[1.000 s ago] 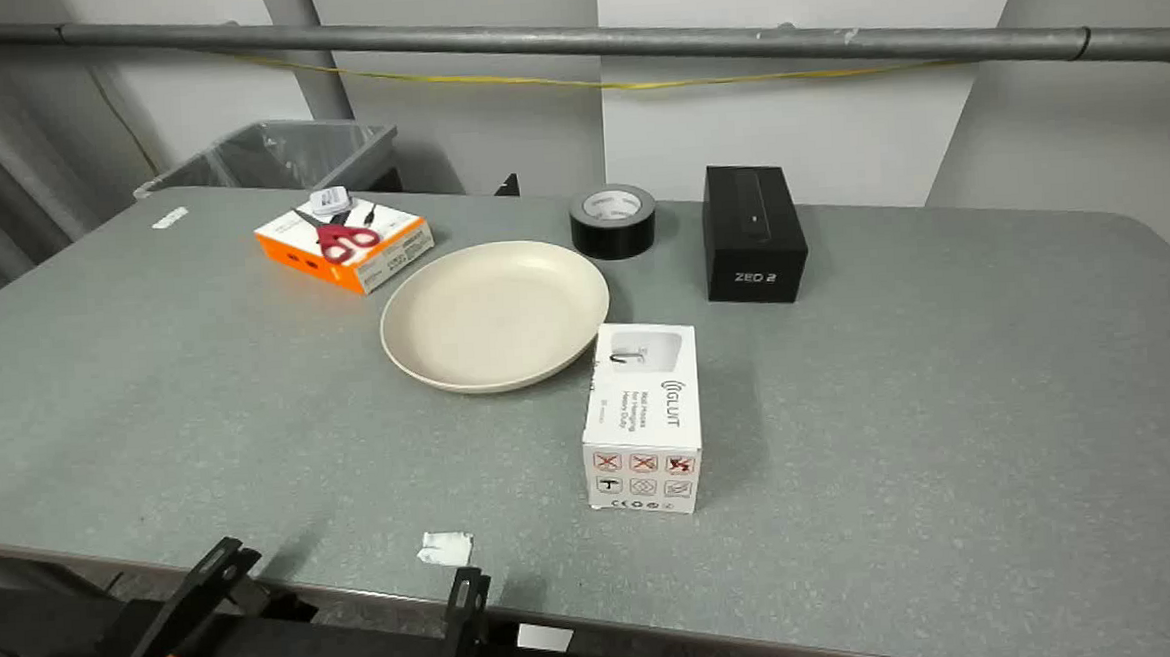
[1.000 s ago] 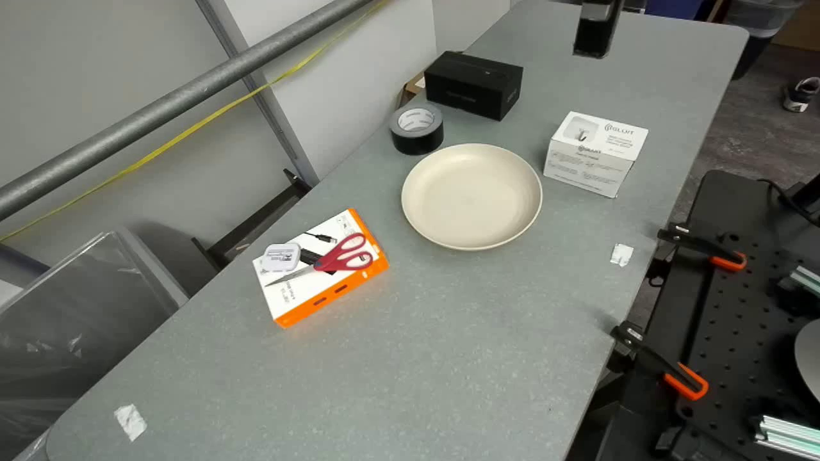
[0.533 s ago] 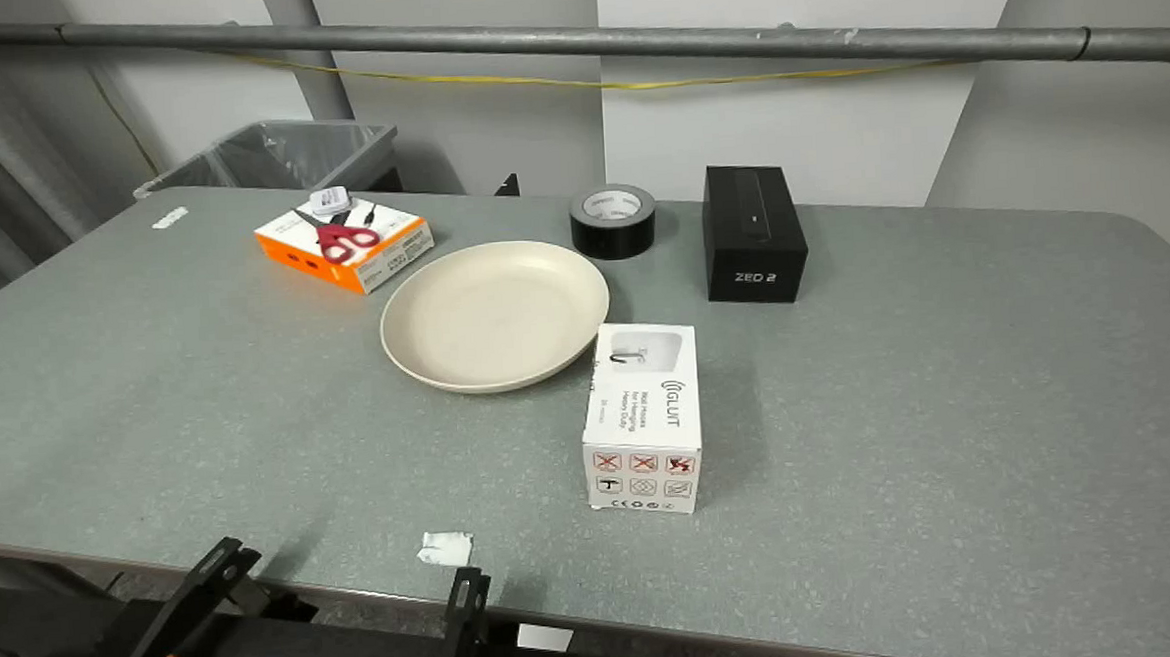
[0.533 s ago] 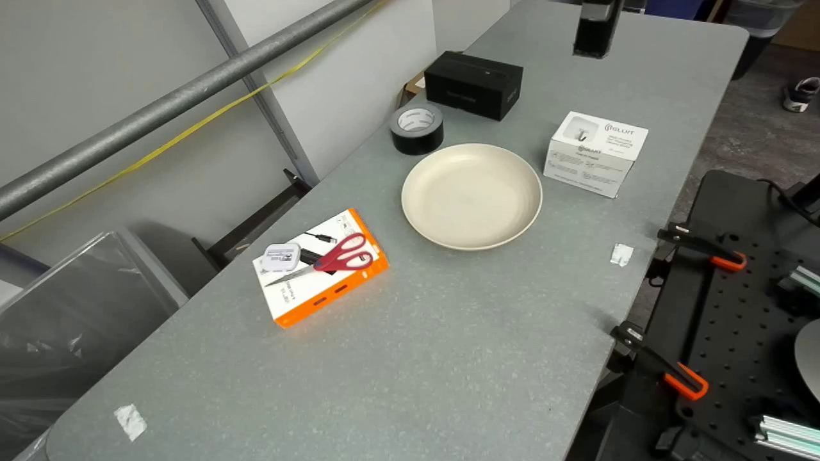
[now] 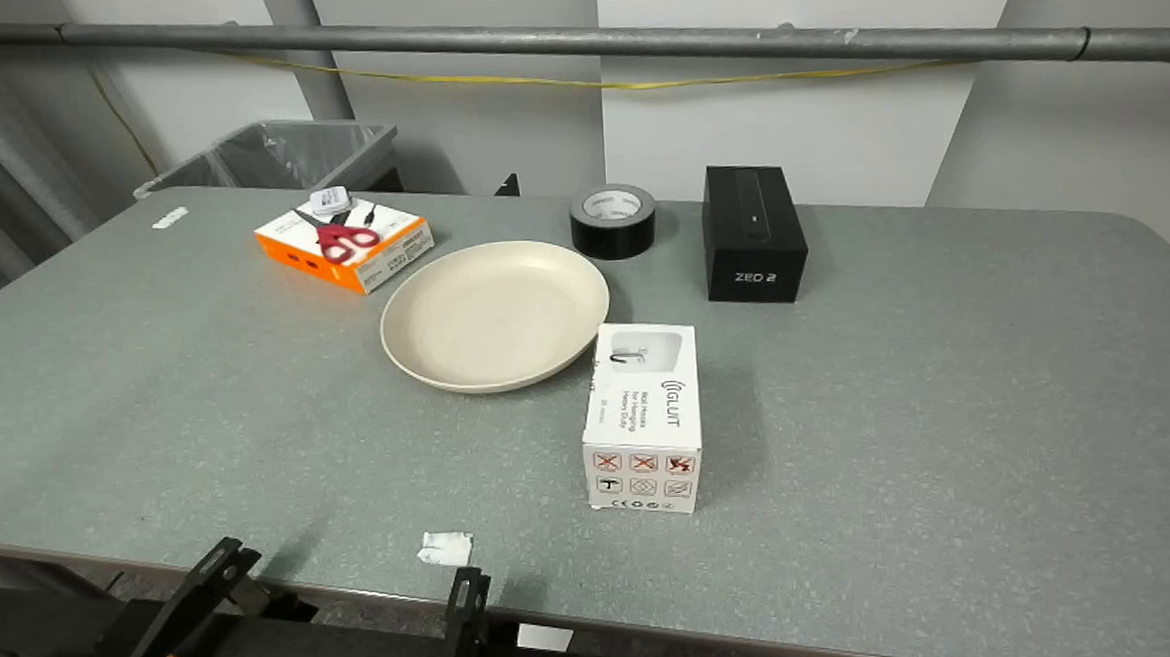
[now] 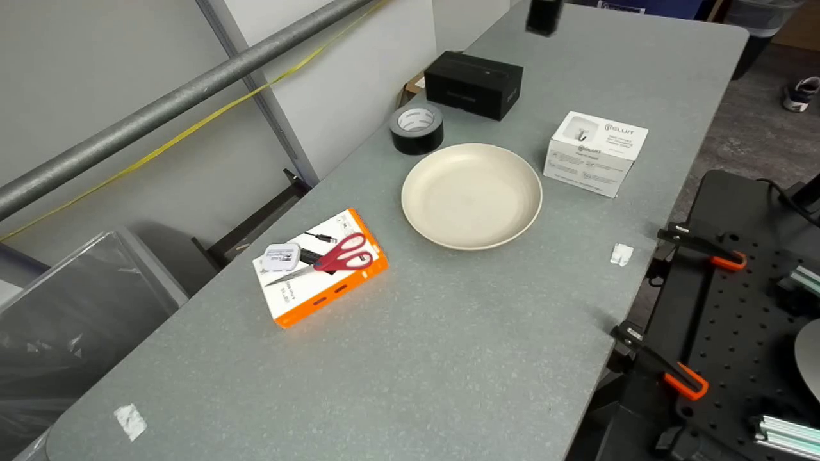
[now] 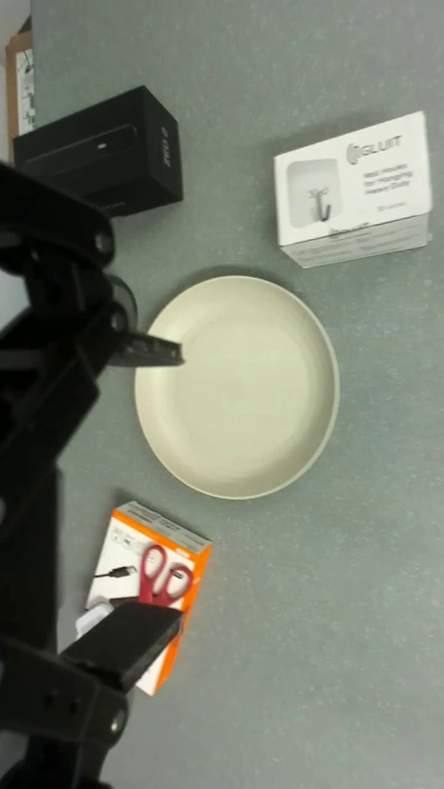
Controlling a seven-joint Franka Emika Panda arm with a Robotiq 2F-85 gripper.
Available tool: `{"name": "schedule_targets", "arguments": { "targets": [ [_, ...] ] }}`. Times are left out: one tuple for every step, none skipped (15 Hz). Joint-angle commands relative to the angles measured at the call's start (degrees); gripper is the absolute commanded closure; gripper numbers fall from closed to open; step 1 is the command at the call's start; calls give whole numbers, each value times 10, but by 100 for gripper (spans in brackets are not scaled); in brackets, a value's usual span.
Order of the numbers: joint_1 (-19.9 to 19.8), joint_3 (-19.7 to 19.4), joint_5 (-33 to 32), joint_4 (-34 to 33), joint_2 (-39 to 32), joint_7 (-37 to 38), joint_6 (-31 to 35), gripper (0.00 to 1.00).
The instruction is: Pick up the tape and put it on the plate
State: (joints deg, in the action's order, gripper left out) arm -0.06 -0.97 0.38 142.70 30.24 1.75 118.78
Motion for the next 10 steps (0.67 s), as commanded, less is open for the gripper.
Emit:
{"name": "schedule_targets", "arguments": {
  "targets": [
    [-24,-4,-17,-67,-124,9,101,0],
    [-31,-6,-20,-87,-156,13,121,0],
    [-36,-9,-21,-106,-183,18,132,0],
    [-40,-14,-20,-125,-208,19,137,0],
    [-43,-20,-14,-146,-230,20,133,0],
    [-44,-26,-2,-166,-246,14,117,0],
    [-42,-34,19,-178,-256,-1,103,0],
    [-39,-27,-2,-130,-221,6,129,0],
    [-40,-32,3,-145,-237,5,127,0],
    [-41,-34,4,-155,-247,5,126,0]
  ]
}}
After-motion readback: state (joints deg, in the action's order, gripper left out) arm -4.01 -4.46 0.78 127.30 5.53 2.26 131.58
